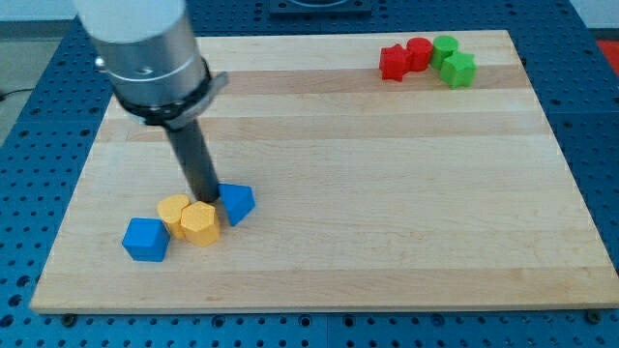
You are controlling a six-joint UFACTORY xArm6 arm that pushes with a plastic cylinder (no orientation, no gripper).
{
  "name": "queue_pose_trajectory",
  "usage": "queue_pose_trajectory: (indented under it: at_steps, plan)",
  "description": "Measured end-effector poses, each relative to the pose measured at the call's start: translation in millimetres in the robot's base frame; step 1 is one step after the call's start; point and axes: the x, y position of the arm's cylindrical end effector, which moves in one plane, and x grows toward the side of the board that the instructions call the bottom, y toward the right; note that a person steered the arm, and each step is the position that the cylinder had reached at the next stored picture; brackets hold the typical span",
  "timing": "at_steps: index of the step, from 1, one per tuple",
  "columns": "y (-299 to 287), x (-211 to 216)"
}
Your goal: Separate the blue triangle from the blue cube and yellow blocks
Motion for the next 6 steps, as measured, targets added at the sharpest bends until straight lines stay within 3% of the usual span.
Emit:
queue_pose_trajectory:
  at_steps: [3, 5, 6]
  plan:
    - [67.4, -3.9]
    - [83.4, 41.4]
    - [101.2, 29.7]
